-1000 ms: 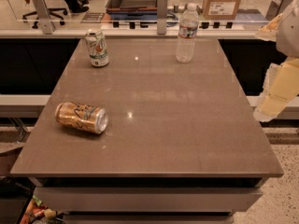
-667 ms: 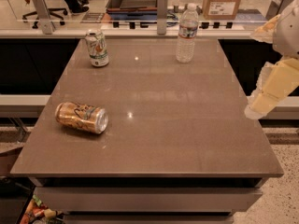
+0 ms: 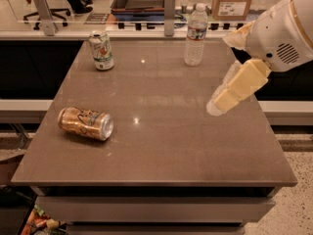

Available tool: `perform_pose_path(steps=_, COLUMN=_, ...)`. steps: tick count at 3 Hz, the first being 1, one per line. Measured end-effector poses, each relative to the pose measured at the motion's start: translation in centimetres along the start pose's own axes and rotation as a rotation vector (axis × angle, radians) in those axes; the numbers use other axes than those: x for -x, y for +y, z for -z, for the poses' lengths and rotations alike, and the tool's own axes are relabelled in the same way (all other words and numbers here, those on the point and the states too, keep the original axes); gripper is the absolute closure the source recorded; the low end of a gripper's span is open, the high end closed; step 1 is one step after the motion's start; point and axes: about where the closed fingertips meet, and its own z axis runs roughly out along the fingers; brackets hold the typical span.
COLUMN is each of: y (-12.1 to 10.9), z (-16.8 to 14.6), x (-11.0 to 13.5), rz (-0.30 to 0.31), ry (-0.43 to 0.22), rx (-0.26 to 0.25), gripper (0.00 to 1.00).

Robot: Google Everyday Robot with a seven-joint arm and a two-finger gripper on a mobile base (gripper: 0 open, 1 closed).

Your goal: Place orange can upright

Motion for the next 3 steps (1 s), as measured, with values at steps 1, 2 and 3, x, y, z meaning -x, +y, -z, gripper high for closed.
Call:
perform_pose_path(steps=1, y=0.7, z=-1.4, x=3.5, rz=-0.006, ry=-0.076, rx=0.002, gripper=0.00)
perform_pose_path(steps=2, y=1.7, z=-2.4, x=6.5, rz=0.008, ry=-0.083, rx=0.000, gripper=0.00)
perform_pose_path(steps=3, y=2.6, z=-4.6, x=9.1, rz=0.004, ry=-0.055, rx=0.011, gripper=0.00)
